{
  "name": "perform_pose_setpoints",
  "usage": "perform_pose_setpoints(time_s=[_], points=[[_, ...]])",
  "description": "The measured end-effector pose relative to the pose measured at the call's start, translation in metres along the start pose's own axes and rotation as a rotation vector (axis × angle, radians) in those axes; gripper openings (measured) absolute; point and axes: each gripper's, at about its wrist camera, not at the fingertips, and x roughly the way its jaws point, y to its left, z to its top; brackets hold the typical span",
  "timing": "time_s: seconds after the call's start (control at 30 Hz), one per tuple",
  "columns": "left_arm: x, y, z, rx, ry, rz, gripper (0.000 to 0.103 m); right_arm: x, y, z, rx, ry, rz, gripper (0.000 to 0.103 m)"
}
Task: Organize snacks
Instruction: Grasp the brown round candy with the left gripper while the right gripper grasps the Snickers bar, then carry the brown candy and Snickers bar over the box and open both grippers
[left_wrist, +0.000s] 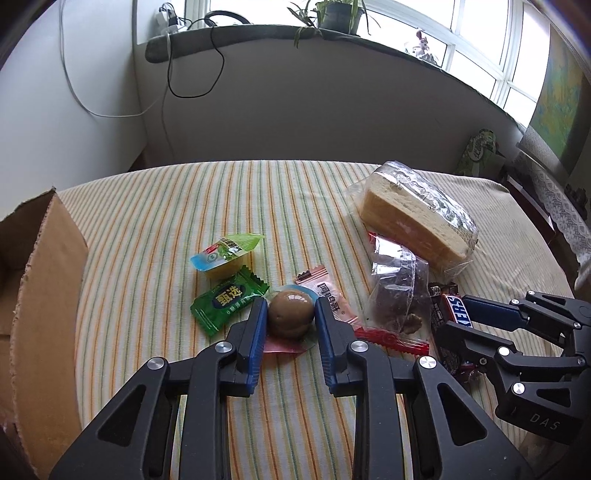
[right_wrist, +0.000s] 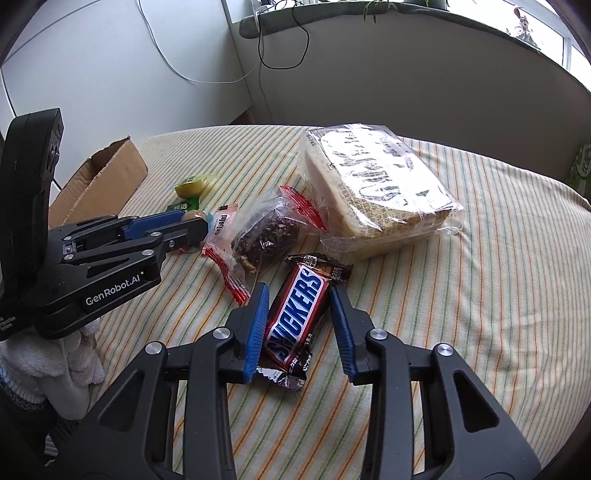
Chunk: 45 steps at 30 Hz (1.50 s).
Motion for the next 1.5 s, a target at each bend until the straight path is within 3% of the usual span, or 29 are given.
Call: perform_pose_setpoints(time_s=[0.43,0.83,1.2,1.5], points=[[-0.023,-0.004,-0.013,-0.019,-0.024,-0.04,0.024,-0.021,0.001,-0.014,0.008,-0.003,0.003,0.028],[-0.073,0.003,-0.02,-0.04,-0.109,-0.043,0.024,-0.058,0.013,-0.024,0.023,-0.061,0.022,0.028],[-0.125,0.027,-0.036,-0.082,-0.196,-0.006,0.025,-0.09,0.064,-0.02,-0.048,-0.115,0.069,0.028],[-0.156,0.067,-0.055,-0.14,-0.244,0.056,0.024,-0.093,0.116,-0.009,-0.13,-0.136,0.122,0.028]])
